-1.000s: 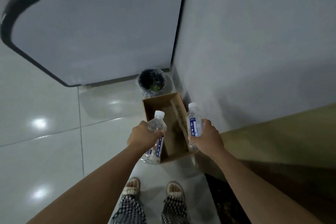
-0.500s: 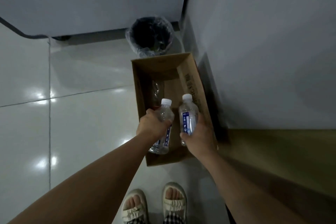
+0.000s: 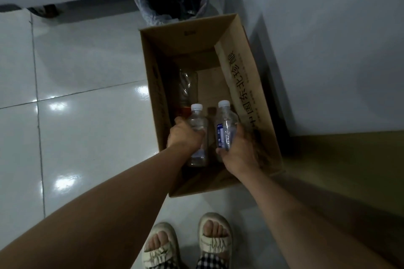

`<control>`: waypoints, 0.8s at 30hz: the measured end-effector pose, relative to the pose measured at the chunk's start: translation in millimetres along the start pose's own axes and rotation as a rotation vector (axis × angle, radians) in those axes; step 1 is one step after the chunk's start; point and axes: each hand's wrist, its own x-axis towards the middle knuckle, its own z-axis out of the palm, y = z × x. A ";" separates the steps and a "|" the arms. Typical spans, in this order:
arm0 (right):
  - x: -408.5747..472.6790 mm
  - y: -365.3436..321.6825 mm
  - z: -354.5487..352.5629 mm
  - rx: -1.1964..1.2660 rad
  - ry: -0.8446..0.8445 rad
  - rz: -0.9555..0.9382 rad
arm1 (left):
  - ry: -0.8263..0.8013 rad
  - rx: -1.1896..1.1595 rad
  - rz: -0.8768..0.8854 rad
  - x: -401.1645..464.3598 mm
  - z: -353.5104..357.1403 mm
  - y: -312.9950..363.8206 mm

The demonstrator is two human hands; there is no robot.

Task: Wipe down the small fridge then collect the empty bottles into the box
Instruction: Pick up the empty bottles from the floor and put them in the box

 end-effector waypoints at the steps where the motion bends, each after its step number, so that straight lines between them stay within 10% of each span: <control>1: -1.9 -0.9 -2.3 0.021 -0.016 -0.011 | 0.000 0.009 0.002 -3.0 -1.8 2.1; 24: -204.6 -169.8 -234.3 -0.260 -0.054 -0.359 | 0.073 0.340 0.305 -235.5 -236.7 97.5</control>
